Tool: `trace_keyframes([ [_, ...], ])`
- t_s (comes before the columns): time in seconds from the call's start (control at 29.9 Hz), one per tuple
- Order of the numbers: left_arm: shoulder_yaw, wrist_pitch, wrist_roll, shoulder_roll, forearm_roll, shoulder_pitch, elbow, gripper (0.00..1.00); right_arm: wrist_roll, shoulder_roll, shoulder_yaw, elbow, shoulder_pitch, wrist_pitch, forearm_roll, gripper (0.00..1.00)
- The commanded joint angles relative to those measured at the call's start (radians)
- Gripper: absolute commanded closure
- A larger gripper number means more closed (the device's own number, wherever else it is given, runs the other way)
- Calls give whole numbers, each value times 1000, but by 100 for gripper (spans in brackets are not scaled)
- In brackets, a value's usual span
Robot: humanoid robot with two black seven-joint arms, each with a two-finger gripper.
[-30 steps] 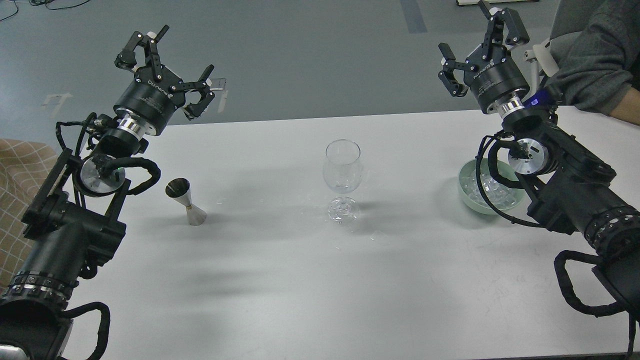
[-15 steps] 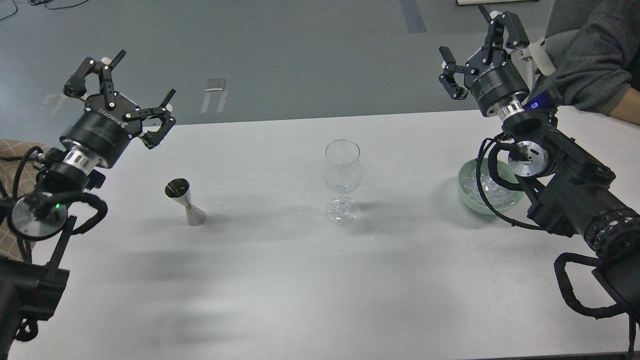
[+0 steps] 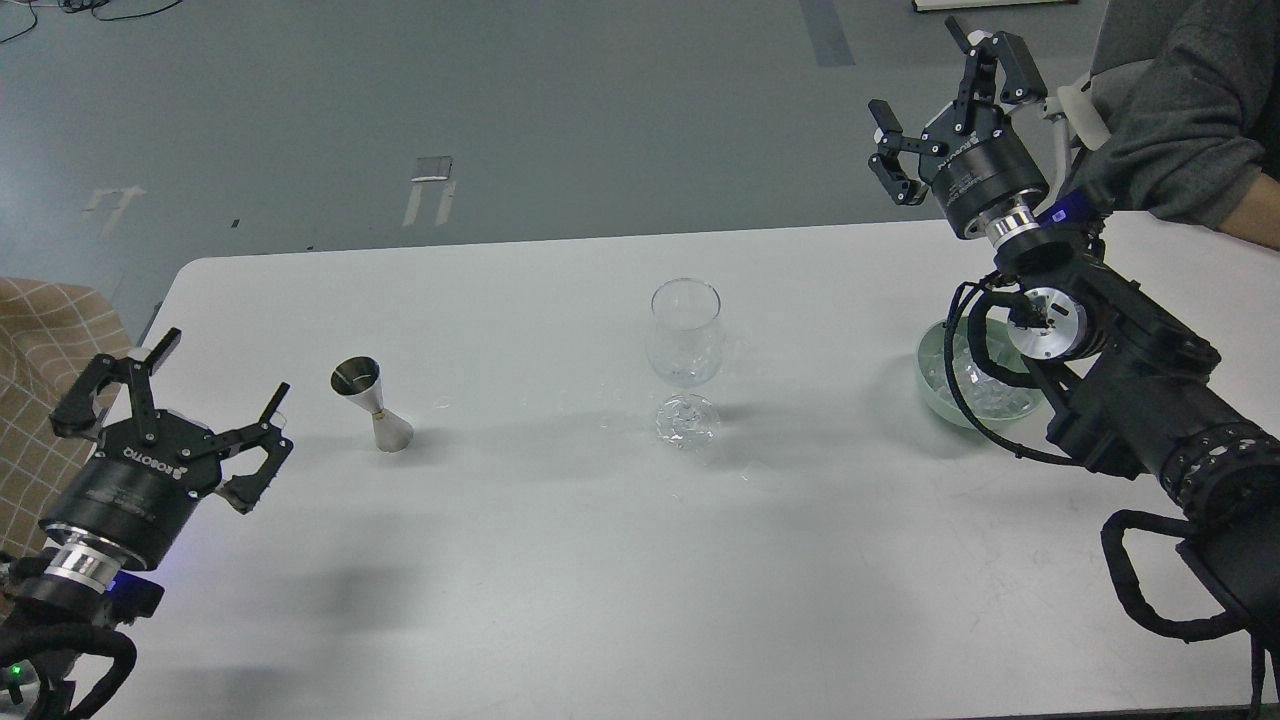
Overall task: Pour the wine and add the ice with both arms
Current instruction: 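Lower the left gripper toward the silver jigger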
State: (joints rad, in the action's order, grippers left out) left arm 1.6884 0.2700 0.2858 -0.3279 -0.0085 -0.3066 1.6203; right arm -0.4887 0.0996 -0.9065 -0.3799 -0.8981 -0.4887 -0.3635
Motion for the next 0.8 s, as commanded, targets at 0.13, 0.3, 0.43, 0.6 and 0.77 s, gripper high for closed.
trace_keyframes([
  [0.13, -9, -41, 18, 157, 15, -11, -59, 4, 0, 0, 0, -1, 1, 0, 0, 0],
  [0.3, -10, -104, 82, 243, 16, 7, -79, 4, 0, 2, 0, -1, 2, 0, 0, 0],
  [0.43, -10, -124, 82, 276, 27, 56, -123, 4, 0, 2, 0, -2, 1, 0, 0, 0],
  [0.6, -6, -124, 82, 306, 65, 124, -221, 3, 0, 2, 1, -1, 4, 0, 0, 0],
  [0.77, -3, -124, 79, 309, 67, 161, -270, 3, 0, 2, 1, -2, 8, 0, 0, 0],
])
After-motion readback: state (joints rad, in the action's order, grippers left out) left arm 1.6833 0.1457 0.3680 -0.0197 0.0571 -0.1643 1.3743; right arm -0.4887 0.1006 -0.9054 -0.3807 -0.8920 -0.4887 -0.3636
